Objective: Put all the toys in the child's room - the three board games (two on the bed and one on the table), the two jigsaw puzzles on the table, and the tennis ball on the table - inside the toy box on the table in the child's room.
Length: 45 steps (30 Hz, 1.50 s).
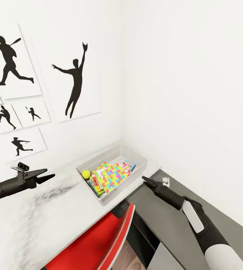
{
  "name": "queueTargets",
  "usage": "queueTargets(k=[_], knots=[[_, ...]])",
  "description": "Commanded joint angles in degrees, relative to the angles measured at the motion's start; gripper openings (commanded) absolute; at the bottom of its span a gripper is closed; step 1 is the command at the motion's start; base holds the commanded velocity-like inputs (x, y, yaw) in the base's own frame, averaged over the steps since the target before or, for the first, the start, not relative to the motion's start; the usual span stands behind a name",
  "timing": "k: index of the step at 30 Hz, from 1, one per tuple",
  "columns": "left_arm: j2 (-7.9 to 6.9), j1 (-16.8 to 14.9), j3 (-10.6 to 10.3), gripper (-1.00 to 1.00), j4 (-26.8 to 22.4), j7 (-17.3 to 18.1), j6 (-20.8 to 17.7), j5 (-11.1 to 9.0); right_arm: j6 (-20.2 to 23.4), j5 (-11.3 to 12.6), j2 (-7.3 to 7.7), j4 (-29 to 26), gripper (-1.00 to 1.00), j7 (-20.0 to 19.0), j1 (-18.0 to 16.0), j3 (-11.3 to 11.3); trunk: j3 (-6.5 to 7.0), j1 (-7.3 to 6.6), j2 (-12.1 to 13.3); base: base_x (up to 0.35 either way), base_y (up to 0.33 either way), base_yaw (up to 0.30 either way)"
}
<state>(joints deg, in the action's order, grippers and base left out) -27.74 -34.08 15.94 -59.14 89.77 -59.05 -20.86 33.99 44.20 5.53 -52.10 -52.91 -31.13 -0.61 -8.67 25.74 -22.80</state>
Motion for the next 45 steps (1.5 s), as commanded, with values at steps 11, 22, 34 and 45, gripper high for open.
queueTargets(k=[11,22,34,45], knots=[[0.12,-0.04,-0.1,1.0,-0.01,0.23,-0.54,0.03,-0.36,0.03,0.71,-2.75,1.0,-2.02,1.13,0.16,0.83,0.04,-0.11,-0.159,0.0,-0.076],[0.47,-0.05,-0.23,1.0,-0.08,0.23,-0.47,0.03,-0.41,-0.03,0.71,-2.8,1.0,-2.02,1.16,0.22,1.79,0.04,-0.11,-0.22,0.0,-0.041],[0.39,-0.06,-0.16,1.0,-0.1,0.23,-0.45,0.03,-0.41,-0.08,0.64,-2.75,1.0,-2.02,1.16,0.33,2.82,0.04,-0.11,-0.06,0.025,-0.002],[0.29,-0.08,-0.16,1.0,-0.1,0.23,-0.45,0.03,-0.73,-0.06,0.63,-2.75,1.0,-2.02,1.16,0.34,3.65,0.04,-0.11,-0.237,0.132,0.0]])
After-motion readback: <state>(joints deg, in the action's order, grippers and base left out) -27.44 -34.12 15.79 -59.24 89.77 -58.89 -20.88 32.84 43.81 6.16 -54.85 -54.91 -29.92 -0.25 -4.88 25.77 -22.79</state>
